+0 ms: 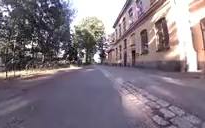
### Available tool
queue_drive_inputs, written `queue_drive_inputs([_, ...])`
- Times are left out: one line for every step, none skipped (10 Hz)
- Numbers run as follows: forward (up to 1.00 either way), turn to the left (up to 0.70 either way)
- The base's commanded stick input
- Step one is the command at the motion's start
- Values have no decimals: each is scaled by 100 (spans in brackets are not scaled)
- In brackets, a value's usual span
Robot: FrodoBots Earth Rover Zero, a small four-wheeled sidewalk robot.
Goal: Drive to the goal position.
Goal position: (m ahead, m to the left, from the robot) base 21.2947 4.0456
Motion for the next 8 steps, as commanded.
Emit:
queue_drive_inputs([45,0])
queue_drive_inputs([45,0])
queue_drive_inputs([45,0])
queue_drive_inputs([45,0])
queue_drive_inputs([45,0])
queue_drive_inputs([45,0])
queue_drive_inputs([45,0])
queue_drive_inputs([45,0])
